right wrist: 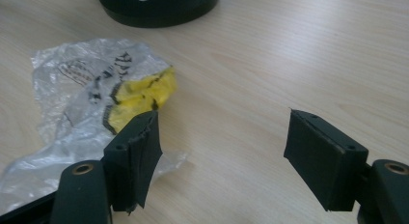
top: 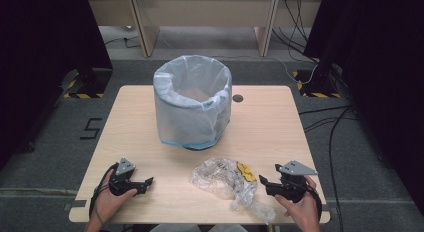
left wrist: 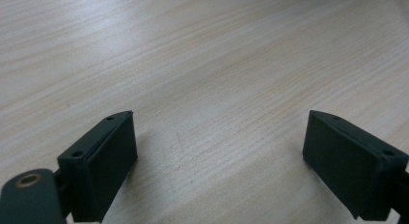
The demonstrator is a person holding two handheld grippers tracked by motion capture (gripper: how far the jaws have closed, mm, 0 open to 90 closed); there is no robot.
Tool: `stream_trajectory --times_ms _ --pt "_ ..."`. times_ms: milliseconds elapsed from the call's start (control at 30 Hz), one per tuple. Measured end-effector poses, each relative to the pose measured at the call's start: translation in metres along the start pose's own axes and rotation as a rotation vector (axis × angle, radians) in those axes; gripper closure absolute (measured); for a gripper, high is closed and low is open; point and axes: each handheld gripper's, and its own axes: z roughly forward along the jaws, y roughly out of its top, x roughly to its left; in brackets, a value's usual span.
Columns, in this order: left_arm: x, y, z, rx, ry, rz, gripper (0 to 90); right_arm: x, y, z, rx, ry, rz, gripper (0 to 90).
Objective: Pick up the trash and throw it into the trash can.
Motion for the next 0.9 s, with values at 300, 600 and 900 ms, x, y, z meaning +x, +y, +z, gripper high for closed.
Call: stream_trajectory --times_ms 300,600,900 --pt "0.000 0.000 0.000 0.000 0.000 0.000 10.8 0.014 0.006 0.001 -0.015 0.040 -0.023 28.5" --pt "0.000 0.000 0.000 -0.002 -0.002 -0.001 10.9 0.025 0.008 0.007 -0.020 0.087 -0.049 28.9" --pt "0.000 0.000 0.000 -0.001 -0.001 -0.001 10.9 0.037 0.007 0.020 0.000 0.132 -0.050 28.9"
